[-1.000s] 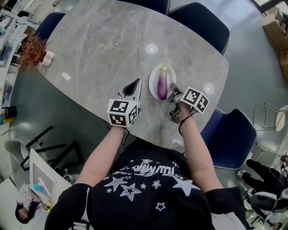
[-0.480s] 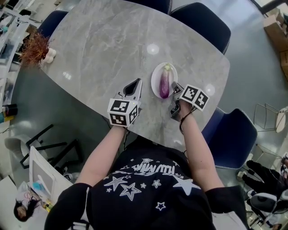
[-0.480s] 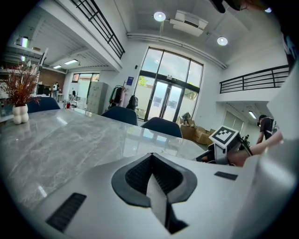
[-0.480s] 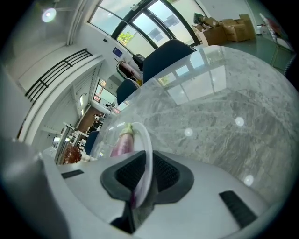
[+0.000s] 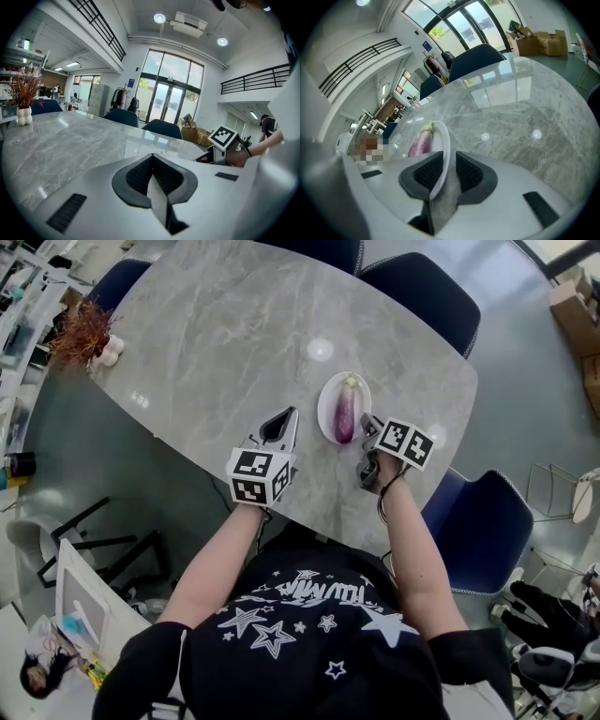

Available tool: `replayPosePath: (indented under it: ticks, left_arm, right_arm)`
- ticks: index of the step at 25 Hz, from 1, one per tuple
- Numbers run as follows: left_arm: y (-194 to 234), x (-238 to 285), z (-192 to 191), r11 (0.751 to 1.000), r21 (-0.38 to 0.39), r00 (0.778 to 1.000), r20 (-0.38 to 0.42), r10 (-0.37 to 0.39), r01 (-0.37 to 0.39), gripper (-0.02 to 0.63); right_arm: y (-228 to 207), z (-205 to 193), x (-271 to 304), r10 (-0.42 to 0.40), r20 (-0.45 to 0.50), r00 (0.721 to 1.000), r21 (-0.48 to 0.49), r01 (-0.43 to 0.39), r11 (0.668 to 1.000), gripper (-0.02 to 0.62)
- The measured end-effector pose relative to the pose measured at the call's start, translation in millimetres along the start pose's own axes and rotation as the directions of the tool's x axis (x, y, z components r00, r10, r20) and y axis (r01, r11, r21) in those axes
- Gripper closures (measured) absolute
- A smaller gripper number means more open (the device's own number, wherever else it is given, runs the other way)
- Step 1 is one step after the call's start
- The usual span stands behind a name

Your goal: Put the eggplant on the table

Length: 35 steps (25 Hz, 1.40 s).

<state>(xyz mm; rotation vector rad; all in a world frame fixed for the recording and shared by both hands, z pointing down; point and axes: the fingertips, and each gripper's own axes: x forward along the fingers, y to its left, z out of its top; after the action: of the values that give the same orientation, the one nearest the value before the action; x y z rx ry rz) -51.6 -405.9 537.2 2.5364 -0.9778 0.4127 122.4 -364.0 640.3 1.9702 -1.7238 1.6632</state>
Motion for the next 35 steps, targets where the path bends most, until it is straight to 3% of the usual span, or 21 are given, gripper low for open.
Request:
replayPosePath:
  ticks: [4,14,19,26,35]
  left_arm:
    - [-3.5,-8.7,2.9,1.0,-0.001,1.0,0.021,-0.002,0.002,0.598]
    - [-19.0,-36.7,9.2,0.999,0.0,0.996,0.077,-0.038,0.038,0.598]
    - [-25.7,-45.4,11.0,0.998,-0.007,0.993,0.098,-0.068,0.069,0.598]
    - [-54.7,-52.4,4.1,0.993,0.0,0.989,0.097,-0.114,0.114,0.598]
    - [-93.0,-66.3,7.1,0.999,0.005,0.99,0.128,-0.055,0.054,0.598]
  right_arm:
    - [-2.2,-0.3,-12.5,-0.015,0.015,1.0,-0.034,0.015,0.999,0.531]
    - [28.8,-2.3,-47.6,0.039,0.082,0.996,-0.117,-0.03,0.993,0.532]
    - [53.4,5.1,-75.1,0.041,0.173,0.984,-0.198,-0.006,0.98,0.535]
    - [71.3,17.9,-116.6,0.056,0.268,0.962,-0.288,0.025,0.957,0.589]
    - [67.3,14.8,-155.9,0.149,0.266,0.952,-0.38,-0.039,0.924,0.589]
